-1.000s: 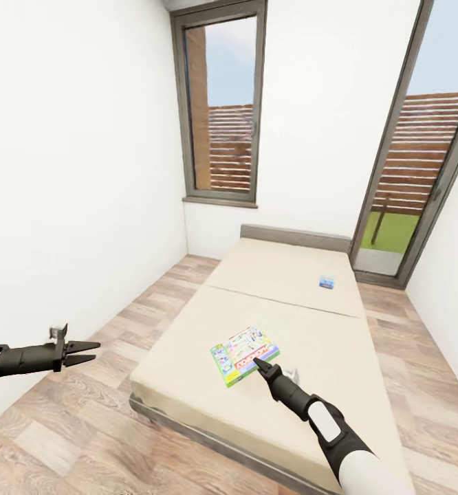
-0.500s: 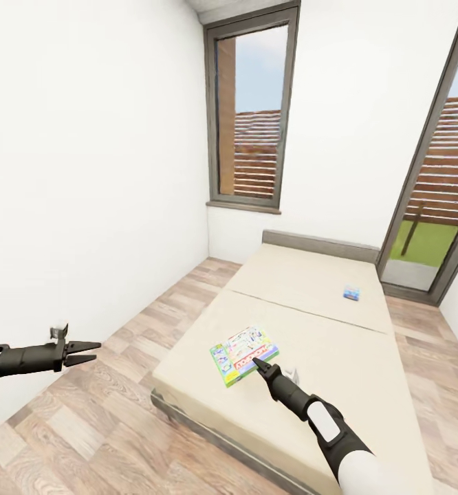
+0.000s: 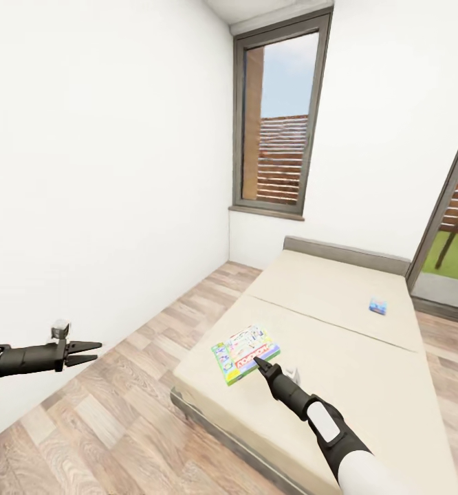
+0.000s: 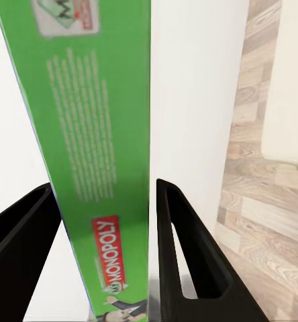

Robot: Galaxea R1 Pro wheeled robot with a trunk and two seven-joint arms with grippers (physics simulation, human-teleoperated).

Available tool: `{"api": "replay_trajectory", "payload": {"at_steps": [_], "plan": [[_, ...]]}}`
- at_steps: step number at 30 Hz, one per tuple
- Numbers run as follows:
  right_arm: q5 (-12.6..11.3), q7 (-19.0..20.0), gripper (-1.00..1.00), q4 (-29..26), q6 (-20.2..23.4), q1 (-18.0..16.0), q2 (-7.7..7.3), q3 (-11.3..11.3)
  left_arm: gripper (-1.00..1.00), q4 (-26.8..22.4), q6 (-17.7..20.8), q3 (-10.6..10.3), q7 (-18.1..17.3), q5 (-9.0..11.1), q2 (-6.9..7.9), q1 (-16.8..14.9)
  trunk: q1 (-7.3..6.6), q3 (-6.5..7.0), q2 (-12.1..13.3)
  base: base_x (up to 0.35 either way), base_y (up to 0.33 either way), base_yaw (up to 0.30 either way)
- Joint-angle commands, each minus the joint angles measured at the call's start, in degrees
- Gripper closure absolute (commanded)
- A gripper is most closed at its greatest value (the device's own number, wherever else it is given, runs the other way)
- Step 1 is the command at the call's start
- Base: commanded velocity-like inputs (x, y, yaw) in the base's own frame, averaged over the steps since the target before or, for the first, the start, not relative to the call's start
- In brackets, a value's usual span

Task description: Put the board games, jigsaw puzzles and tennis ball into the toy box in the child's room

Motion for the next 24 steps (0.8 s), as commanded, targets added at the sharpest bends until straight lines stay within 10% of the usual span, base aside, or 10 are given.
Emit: {"api": "replay_trajectory", "payload": {"at_steps": [1,24], "plan": [[-0.3,0.1,1.00,0.0,0.5,0.0,0.05,-0.3,-1.00,0.0,0.6,0.3,-0.3,-0.5,-0.07,0.0,-0.21,0.16,0.3,0.000,0.000,0.224],[-0.4,0.0,1.00,-0.1,0.4,0.0,0.24,-0.3,-1.00,0.0,0.5,0.3,-0.4,-0.5,-0.14,0.0,-3.73,4.08,6.8,0.000,0.000,0.162]]}}
